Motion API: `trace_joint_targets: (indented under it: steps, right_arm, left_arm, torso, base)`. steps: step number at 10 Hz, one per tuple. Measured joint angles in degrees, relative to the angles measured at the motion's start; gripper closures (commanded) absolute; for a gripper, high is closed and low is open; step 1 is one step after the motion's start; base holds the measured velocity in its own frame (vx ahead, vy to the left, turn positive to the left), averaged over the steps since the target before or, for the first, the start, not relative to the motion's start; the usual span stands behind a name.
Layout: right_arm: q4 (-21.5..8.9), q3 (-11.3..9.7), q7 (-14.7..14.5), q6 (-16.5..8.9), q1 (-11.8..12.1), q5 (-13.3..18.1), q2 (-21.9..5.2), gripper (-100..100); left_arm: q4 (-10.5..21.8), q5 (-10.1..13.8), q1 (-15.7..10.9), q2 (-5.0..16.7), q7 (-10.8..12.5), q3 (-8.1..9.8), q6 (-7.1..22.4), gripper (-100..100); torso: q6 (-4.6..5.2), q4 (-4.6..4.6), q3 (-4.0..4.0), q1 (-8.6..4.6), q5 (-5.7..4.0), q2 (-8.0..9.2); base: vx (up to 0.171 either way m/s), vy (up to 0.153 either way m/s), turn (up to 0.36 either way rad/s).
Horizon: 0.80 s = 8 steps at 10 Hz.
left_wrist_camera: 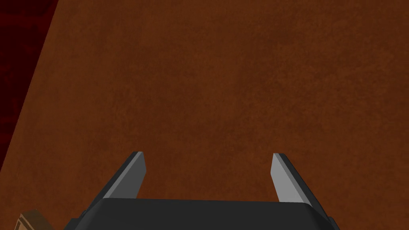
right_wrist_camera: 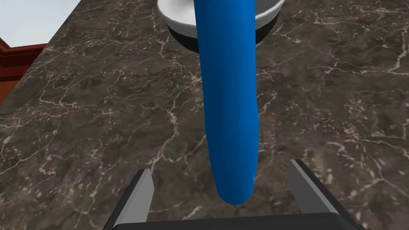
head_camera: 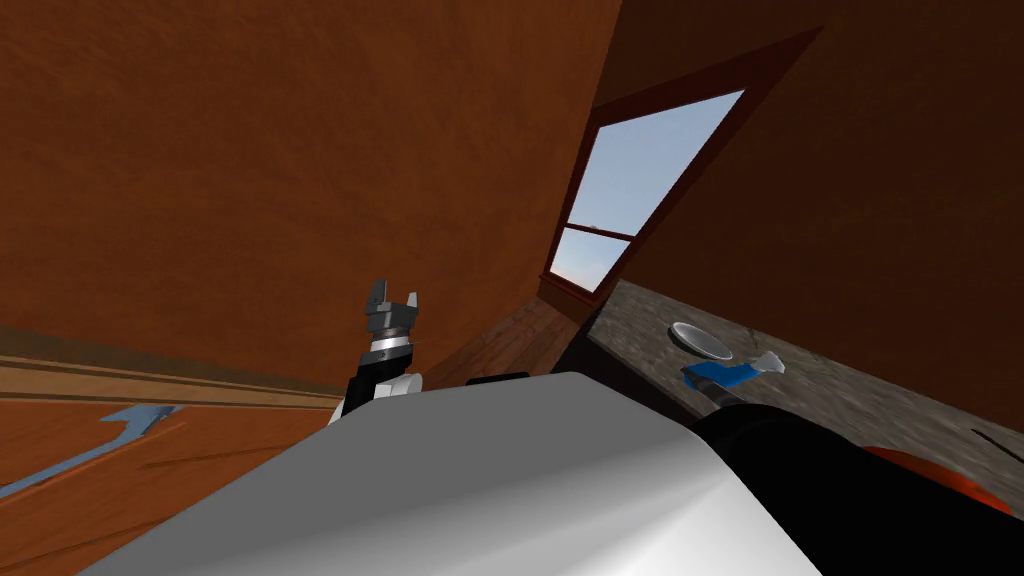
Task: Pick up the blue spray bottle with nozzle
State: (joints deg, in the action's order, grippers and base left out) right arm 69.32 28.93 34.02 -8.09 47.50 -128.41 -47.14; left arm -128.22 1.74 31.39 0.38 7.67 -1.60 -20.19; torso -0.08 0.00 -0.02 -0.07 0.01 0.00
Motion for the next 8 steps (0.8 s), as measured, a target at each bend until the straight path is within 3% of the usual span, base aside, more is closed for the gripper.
trace_joint_targets:
  steps: [2,3,4,5,7,8]
  right_arm:
    - [-2.4,-1.6,0.5,-2.5,-3.9,3.4,-0.3,-100]
    - [-3.5,-1.7,0.2,-3.5,-6.4,5.1,-0.3,-100]
    - [-1.7,-2.6,1.3,-2.7,-7.2,5.6,-0.8,-100]
    - [-1.6,-2.4,1.3,-2.6,-8.4,5.9,-0.5,-100]
    - [-5.2,-3.7,1.1,-5.4,-12.9,9.3,-1.4,-100]
    - [-4.8,-4.4,2.1,-6.0,-14.2,10.7,-2.1,-100]
  left_arm:
    - [0.0,0.0,0.0,0.0,0.0,0.01,0.0,0]
    - [0.0,0.0,0.0,0.0,0.0,0.01,0.0,0]
    - [0.0,0.0,0.0,0.0,0.0,0.00,0.0,0]
    - [0.0,0.0,0.0,0.0,0.0,0.00,0.0,0]
    - [0.0,0.0,0.0,0.0,0.0,0.01,0.0,0]
    - [0.0,0.0,0.0,0.0,0.0,0.01,0.0,0]
  torso:
    - [0.11,-0.04,-0.12,-0.02,-0.02,-0.23]
    - [0.04,-0.03,-0.09,-0.03,-0.03,-0.15]
    - [-0.01,0.00,-0.02,-0.03,-0.01,-0.03]
    - [0.02,0.02,0.04,-0.05,-0.03,0.07]
    - [0.09,-0.05,-0.14,-0.04,-0.02,-0.24]
    - [0.06,-0.03,-0.08,-0.04,-0.02,-0.13]
  base:
    - [0.086,-0.003,-0.364]
    - [0.011,0.001,-0.029]
    - [-0.008,-0.003,0.042]
    - [0.092,0.003,-0.337]
    - [0.083,-0.001,-0.356]
    - [0.008,0.008,-0.071]
